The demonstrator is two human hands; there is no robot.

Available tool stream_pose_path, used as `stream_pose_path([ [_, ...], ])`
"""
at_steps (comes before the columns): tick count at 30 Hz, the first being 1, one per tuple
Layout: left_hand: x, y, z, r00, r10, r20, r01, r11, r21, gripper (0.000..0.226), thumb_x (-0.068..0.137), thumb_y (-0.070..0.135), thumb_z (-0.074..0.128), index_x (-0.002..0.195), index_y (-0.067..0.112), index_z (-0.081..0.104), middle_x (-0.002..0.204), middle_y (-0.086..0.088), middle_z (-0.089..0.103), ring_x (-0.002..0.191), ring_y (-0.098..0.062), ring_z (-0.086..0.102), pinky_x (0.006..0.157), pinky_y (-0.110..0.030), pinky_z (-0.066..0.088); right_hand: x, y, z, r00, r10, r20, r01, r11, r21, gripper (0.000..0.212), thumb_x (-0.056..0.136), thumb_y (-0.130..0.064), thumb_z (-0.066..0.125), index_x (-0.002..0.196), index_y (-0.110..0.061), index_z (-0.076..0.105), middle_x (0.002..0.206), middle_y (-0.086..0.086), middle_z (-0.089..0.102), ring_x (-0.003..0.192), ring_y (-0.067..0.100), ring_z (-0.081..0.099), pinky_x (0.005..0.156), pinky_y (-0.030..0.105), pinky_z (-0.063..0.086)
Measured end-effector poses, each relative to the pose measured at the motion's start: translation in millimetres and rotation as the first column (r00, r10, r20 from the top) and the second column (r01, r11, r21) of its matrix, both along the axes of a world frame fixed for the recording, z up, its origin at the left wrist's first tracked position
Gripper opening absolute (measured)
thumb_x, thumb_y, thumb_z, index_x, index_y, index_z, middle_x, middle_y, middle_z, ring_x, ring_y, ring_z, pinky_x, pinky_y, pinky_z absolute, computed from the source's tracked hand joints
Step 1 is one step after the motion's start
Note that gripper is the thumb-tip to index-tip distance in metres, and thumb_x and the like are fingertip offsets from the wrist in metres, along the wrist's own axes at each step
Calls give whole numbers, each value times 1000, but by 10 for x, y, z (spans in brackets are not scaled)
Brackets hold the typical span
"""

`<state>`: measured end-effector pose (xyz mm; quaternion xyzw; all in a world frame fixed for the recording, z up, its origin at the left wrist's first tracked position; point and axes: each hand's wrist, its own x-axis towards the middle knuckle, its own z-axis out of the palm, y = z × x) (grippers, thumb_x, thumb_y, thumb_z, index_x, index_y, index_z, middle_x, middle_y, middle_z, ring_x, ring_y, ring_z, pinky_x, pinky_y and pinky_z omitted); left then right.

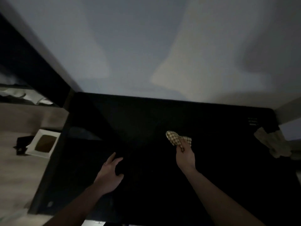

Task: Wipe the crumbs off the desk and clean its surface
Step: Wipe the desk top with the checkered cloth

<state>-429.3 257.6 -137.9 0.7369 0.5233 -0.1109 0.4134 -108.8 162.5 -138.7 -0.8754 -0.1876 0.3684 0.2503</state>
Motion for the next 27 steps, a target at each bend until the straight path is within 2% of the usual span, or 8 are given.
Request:
stream_pose_path([
  [2,-441,194,-4,999,23,-43,-22,1000,19,73,82,31,69,150,38,42,169,10,10,151,-20,29,111,-32,43,-453,251,-3,999,44,-31,-44,999,17,46,109,-28,45,154,-38,46,164,-5,42,149,23,43,123,40,37],
  [4,-819,386,-4,996,38,-76,-34,998,56,75,81,31,70,151,34,43,170,7,12,151,-23,30,116,-38,40,-836,505,-1,991,117,-58,-115,993,33,47,109,-29,44,155,-37,44,167,-4,37,153,23,36,126,41,32],
  [9,-1425,854,-70,980,85,-180,-75,995,62,76,84,30,72,154,27,41,170,-1,13,150,-30,32,115,-41,41,-1464,1092,-16,977,199,-73,-190,976,110,48,110,-27,41,158,-33,40,167,0,36,151,25,39,120,38,37],
  [12,-1636,1077,-175,955,135,-264,-116,989,87,78,84,29,74,155,23,42,169,-7,18,149,-33,34,117,-41,37,-1640,1497,-60,966,252,-50,-243,960,141,49,111,-27,39,160,-25,39,168,4,34,154,26,33,123,36,29],
  [18,-1819,1593,-404,931,194,-308,-157,977,141,77,78,25,80,148,17,50,160,-14,36,140,-38,45,113,-46,42,-1893,2085,-392,890,452,58,-452,861,234,50,111,-33,38,160,-30,36,175,4,14,161,26,13,130,40,15],
  [21,-1863,1811,-478,935,232,-270,-189,966,173,78,78,28,77,150,20,47,153,-14,43,133,-40,51,108,-47,46,-2019,2236,-581,796,590,133,-605,780,163,58,108,-43,40,163,-29,28,176,5,6,163,30,1,132,45,3],
  [23,-1897,1944,-531,940,253,-228,-219,962,164,84,79,40,70,155,25,38,156,-14,40,136,-41,48,111,-49,43,-2096,2302,-651,748,650,134,-661,748,58,76,103,-56,41,166,-28,9,176,6,-8,162,30,-12,130,47,-8],
  [27,-1935,2130,-692,931,350,-100,-335,932,140,84,90,57,50,162,34,12,166,-7,29,148,-36,36,117,-52,35,-2272,2478,-721,744,635,205,-637,768,-67,86,101,-69,31,166,-25,-5,173,10,-21,159,33,-23,124,47,-19],
])
